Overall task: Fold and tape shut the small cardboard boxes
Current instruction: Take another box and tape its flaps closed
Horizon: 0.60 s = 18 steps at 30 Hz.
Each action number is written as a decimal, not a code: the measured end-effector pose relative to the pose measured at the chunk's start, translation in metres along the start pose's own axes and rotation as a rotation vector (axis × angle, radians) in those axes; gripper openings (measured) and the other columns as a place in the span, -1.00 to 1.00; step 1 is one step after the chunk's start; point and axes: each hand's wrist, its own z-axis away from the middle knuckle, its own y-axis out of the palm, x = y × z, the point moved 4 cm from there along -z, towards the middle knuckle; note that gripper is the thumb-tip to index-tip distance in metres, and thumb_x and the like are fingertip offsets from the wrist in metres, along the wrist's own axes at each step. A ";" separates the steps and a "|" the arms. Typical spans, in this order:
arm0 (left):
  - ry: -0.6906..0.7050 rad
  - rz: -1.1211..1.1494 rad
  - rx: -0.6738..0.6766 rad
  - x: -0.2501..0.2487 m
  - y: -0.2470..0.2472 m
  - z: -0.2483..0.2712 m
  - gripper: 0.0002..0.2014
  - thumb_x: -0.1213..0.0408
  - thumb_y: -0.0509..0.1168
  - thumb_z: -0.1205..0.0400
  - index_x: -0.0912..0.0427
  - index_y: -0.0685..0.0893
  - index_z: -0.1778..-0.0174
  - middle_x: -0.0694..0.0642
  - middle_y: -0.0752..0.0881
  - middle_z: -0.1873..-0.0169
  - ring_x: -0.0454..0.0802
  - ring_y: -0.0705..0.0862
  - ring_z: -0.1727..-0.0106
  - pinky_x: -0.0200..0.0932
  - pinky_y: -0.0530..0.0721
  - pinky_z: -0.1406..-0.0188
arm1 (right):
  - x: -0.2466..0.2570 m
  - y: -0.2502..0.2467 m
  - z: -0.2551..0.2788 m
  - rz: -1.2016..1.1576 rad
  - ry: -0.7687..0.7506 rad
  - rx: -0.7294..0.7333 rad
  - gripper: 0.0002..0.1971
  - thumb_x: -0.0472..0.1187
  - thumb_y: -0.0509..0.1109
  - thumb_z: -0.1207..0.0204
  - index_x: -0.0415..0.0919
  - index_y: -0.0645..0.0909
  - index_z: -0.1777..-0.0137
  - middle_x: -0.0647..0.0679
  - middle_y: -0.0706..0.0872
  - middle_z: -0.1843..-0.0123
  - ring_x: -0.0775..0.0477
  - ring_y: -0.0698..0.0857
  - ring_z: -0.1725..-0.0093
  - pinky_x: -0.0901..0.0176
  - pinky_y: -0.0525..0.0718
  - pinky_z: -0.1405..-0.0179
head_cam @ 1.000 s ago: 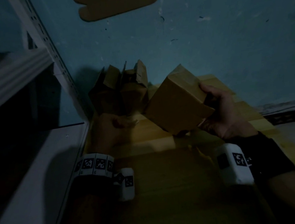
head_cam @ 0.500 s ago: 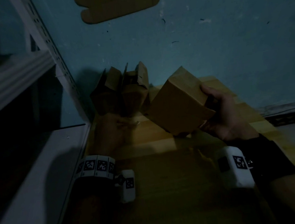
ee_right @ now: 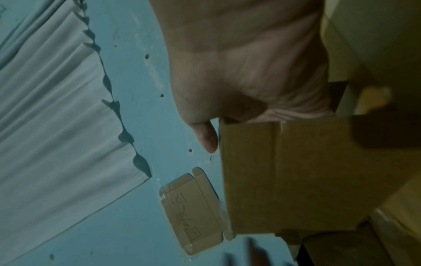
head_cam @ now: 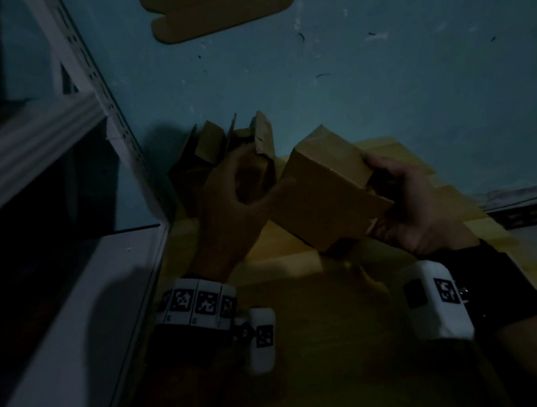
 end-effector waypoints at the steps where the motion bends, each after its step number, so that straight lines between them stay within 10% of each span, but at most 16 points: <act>1: 0.033 0.035 0.025 -0.007 0.005 -0.001 -0.22 -0.22 0.47 -0.45 -0.07 0.44 -0.57 -0.14 0.53 -0.47 -0.25 0.49 -0.48 -0.31 0.53 -0.38 | -0.001 0.003 0.001 0.011 0.019 0.026 -0.56 -0.04 0.24 -0.76 -0.19 0.80 0.25 -0.04 0.71 0.52 0.01 0.72 0.56 0.15 0.75 0.52; 4: 0.112 0.096 0.126 -0.016 0.019 -0.001 -0.14 0.03 0.58 -0.48 -0.12 0.31 -0.67 -0.08 0.43 -0.57 -0.22 0.48 -0.51 -0.16 0.64 -0.37 | -0.007 0.011 0.006 0.067 0.056 0.076 -0.62 -0.06 0.17 -0.80 -0.22 0.67 0.15 -0.01 0.67 0.58 0.05 0.67 0.61 0.27 0.67 0.60; 11: 0.191 0.023 0.078 -0.006 0.016 0.001 -0.50 0.24 0.62 -0.42 0.19 0.74 -0.29 0.22 0.57 -0.49 -0.17 0.58 -0.44 -0.19 0.72 -0.25 | -0.010 0.017 0.007 0.137 0.047 0.180 -0.72 -0.06 0.16 -0.80 -0.22 0.63 -0.14 -0.02 0.75 0.47 0.05 0.72 0.54 0.25 0.70 0.57; 14: 0.247 0.004 0.063 -0.006 0.015 0.003 -0.49 0.24 0.62 -0.38 0.26 0.74 -0.25 0.34 0.60 -0.41 -0.14 0.62 -0.40 -0.28 0.69 -0.25 | -0.011 0.015 0.003 0.259 -0.007 0.181 -0.70 -0.03 0.34 -0.68 -0.22 0.73 -0.20 -0.14 0.83 0.12 -0.09 0.79 0.28 0.19 0.76 0.43; 18: 0.209 0.002 0.025 -0.007 0.018 0.005 -0.47 0.17 0.59 -0.37 0.19 0.74 -0.27 0.30 0.61 -0.41 -0.14 0.66 -0.36 -0.14 0.77 -0.19 | -0.015 0.013 0.002 0.344 0.021 0.210 -0.75 -0.11 0.40 -0.60 -0.27 0.76 -0.12 -0.12 0.83 0.16 -0.07 0.82 0.27 0.21 0.78 0.41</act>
